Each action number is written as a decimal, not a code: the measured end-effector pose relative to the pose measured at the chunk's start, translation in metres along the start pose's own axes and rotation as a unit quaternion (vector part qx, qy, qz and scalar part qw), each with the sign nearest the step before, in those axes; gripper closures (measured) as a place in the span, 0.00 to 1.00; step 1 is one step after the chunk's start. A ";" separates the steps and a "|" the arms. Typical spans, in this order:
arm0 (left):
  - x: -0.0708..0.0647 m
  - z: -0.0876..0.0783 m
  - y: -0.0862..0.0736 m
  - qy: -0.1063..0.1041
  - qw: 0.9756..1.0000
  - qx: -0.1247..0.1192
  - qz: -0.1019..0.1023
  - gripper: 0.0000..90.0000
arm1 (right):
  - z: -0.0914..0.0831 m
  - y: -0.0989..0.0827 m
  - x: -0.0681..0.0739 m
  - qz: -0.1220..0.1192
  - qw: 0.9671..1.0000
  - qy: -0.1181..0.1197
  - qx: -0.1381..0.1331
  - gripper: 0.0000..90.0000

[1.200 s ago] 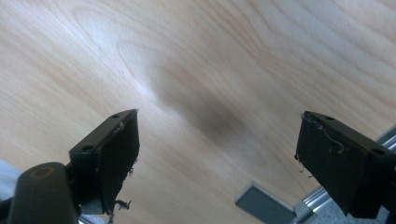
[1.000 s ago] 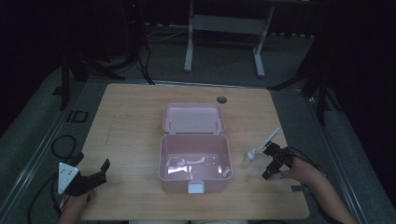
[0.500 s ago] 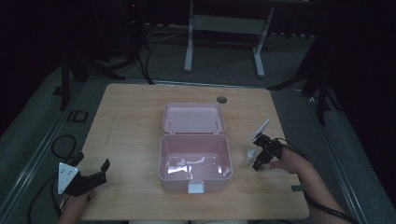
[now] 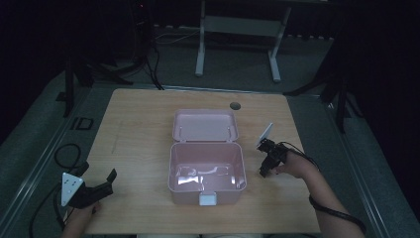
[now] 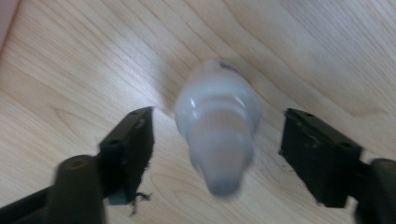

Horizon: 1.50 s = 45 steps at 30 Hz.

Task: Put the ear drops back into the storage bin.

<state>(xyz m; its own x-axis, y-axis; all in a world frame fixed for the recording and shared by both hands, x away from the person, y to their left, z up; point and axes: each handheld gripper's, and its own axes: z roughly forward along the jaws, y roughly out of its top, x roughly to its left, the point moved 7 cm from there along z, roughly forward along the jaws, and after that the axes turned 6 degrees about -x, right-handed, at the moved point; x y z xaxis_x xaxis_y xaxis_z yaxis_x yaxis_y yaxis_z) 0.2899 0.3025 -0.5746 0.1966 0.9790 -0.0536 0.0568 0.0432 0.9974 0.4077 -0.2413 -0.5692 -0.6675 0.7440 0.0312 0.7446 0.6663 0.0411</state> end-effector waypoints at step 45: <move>0.000 0.000 0.000 -0.001 1.000 0.000 -0.002 0.00 | -0.003 -0.014 0.019 -0.254 0.967 -0.002 0.027 0.66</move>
<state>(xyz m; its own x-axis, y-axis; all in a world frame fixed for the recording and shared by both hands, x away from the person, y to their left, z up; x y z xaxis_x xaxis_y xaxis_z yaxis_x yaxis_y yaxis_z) 0.2900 0.3028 -0.5746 0.1974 0.9786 -0.0583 0.0580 0.0478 0.9972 0.3848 -0.2370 -0.5659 -0.9475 0.3193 0.0160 0.3193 0.9476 -0.0024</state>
